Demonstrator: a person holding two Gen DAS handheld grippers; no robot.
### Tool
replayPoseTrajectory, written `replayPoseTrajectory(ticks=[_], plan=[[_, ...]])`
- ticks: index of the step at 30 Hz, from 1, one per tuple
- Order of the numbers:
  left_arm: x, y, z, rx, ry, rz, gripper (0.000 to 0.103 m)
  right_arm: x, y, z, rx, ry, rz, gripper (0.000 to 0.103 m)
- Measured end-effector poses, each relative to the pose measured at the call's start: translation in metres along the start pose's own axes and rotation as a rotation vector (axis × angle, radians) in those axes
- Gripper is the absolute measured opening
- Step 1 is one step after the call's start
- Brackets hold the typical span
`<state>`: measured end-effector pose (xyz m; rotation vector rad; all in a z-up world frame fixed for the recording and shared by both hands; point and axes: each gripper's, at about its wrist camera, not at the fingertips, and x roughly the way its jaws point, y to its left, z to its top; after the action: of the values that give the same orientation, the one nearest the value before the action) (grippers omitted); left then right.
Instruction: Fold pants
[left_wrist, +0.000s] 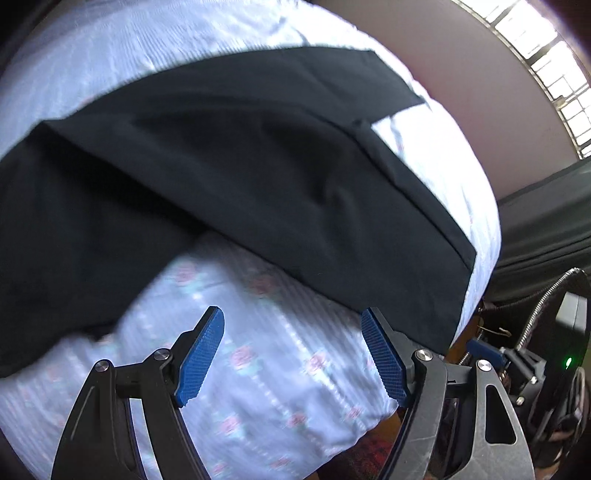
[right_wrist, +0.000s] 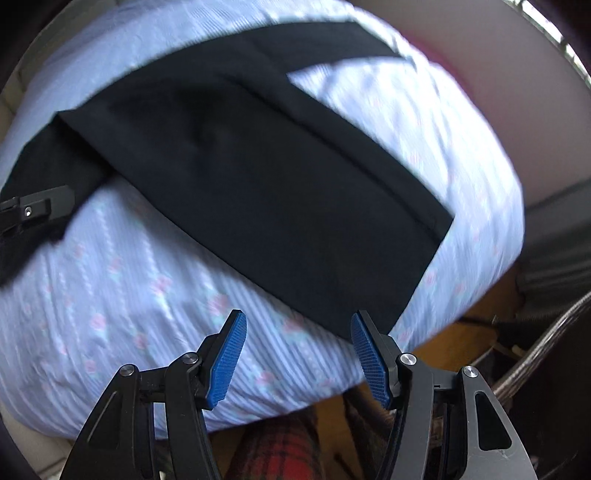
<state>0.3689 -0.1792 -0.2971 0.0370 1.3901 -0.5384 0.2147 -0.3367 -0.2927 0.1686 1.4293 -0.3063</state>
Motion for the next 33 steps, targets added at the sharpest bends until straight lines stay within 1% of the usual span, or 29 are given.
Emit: replayPoseTrajectory(ticks=[4, 6, 7, 9, 11, 13, 14, 15, 16, 17, 18, 19, 21, 23, 26, 28, 30, 33], plan=[[0.036, -0.003, 0.009, -0.050, 0.067, -0.017, 0.076, 0.033, -0.016, 0.001, 0.043, 0.071, 0.000, 0.059], [0.053, -0.001, 0.013, -0.087, 0.103, -0.028, 0.076, 0.043, -0.021, 0.003, 0.052, 0.090, 0.010, 0.059], [0.059, -0.001, 0.014, -0.096, 0.114, -0.034, 0.076, 0.047, -0.023, 0.004, 0.052, 0.095, -0.003, 0.059], [0.074, -0.002, 0.018, -0.097, 0.139, -0.019, 0.075, 0.056, -0.026, 0.007, 0.057, 0.100, -0.018, 0.059], [0.083, -0.004, 0.022, -0.095, 0.148, -0.009, 0.075, 0.066, -0.028, 0.011, 0.072, 0.118, -0.019, 0.059], [0.086, -0.006, 0.026, -0.091, 0.150, -0.003, 0.072, 0.075, -0.028, 0.015, 0.080, 0.124, -0.021, 0.059], [0.085, -0.008, 0.027, -0.084, 0.145, -0.006, 0.059, 0.078, -0.028, 0.016, 0.080, 0.124, -0.025, 0.059], [0.083, -0.010, 0.029, -0.074, 0.146, -0.016, 0.038, 0.081, -0.029, 0.018, 0.084, 0.123, -0.026, 0.059], [0.080, -0.012, 0.030, -0.065, 0.150, -0.026, 0.026, 0.082, -0.031, 0.019, 0.092, 0.121, -0.022, 0.058], [0.076, -0.014, 0.033, -0.053, 0.151, -0.047, 0.011, 0.082, -0.033, 0.019, 0.103, 0.115, -0.013, 0.055], [0.068, -0.018, 0.036, -0.038, 0.145, -0.070, 0.010, 0.079, -0.036, 0.018, 0.124, 0.098, 0.003, 0.042], [0.063, -0.020, 0.038, -0.031, 0.137, -0.077, 0.010, 0.076, -0.041, 0.018, 0.144, 0.088, 0.015, 0.025], [0.043, -0.029, 0.044, -0.005, 0.106, -0.100, 0.008, 0.068, -0.051, 0.018, 0.181, 0.077, 0.032, 0.009], [0.026, -0.036, 0.052, 0.017, 0.076, -0.106, 0.008, 0.054, -0.060, 0.019, 0.212, 0.040, 0.025, 0.003], [-0.007, -0.044, 0.073, 0.010, 0.015, -0.154, 0.008, 0.011, -0.078, 0.034, 0.264, -0.080, -0.009, 0.002], [-0.017, -0.053, 0.097, 0.009, -0.010, -0.166, 0.008, -0.021, -0.092, 0.053, 0.294, -0.175, -0.015, 0.002], [-0.033, -0.057, 0.118, -0.004, -0.052, -0.180, 0.006, -0.055, -0.106, 0.080, 0.312, -0.279, -0.016, 0.002], [-0.049, -0.059, 0.148, -0.007, -0.097, -0.165, 0.006, -0.082, -0.110, 0.112, 0.294, -0.326, 0.002, 0.003]])
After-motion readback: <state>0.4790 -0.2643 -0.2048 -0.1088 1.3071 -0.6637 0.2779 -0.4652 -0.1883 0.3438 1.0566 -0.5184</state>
